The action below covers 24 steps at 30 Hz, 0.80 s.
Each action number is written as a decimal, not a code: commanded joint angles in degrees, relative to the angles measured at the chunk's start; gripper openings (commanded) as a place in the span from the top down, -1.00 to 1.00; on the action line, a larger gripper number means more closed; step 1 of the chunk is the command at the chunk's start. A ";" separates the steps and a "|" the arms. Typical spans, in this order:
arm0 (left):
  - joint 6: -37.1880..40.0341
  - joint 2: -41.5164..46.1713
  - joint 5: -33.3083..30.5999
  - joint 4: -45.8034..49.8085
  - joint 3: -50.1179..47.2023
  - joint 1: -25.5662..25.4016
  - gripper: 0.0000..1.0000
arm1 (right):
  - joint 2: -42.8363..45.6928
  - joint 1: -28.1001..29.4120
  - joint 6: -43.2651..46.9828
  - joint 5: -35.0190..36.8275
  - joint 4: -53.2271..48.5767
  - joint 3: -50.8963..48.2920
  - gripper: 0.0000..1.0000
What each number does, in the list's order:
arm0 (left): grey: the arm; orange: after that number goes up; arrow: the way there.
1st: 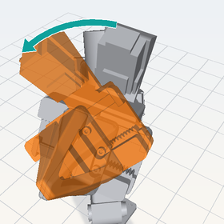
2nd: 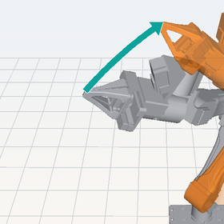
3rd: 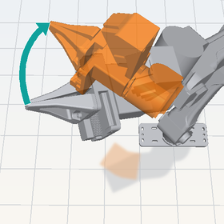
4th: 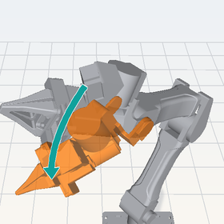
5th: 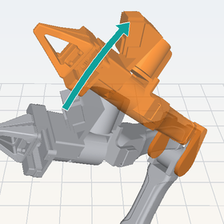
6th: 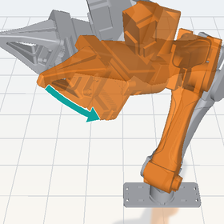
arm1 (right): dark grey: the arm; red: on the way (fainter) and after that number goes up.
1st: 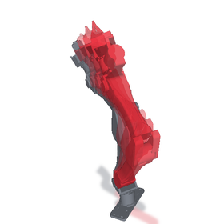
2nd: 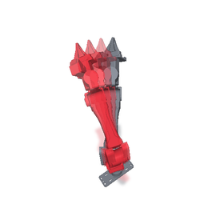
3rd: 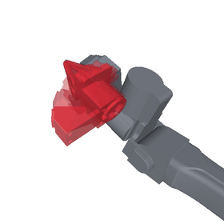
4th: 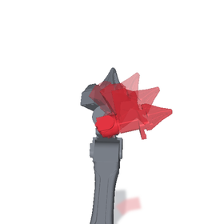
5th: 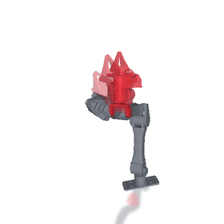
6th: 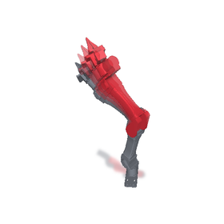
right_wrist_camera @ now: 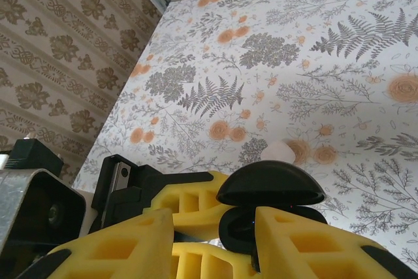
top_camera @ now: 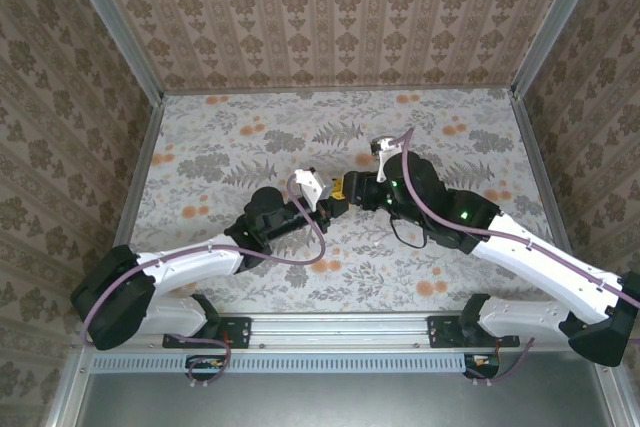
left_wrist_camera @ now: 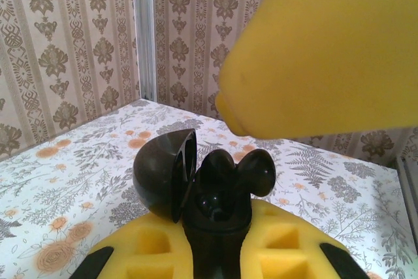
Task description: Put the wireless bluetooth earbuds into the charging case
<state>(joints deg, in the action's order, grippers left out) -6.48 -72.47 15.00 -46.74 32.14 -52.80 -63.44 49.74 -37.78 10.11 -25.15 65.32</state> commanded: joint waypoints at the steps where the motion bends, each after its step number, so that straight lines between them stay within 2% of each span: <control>1: -1.84 -0.57 1.08 -2.63 1.87 0.06 1.00 | -0.02 -0.75 -0.45 -1.48 -1.94 1.59 0.24; 17: -6.03 -1.19 1.72 -7.51 -0.30 1.70 1.00 | 3.77 -2.73 0.59 -2.15 -5.26 5.08 0.22; 24: -10.11 -2.06 5.04 -10.57 -0.63 3.30 1.00 | 5.80 -9.39 0.24 -11.95 -8.55 3.81 0.31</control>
<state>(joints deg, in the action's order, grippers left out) -13.23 -73.80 17.23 -52.97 32.03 -50.37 -58.61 42.59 -37.76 4.14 -30.70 68.86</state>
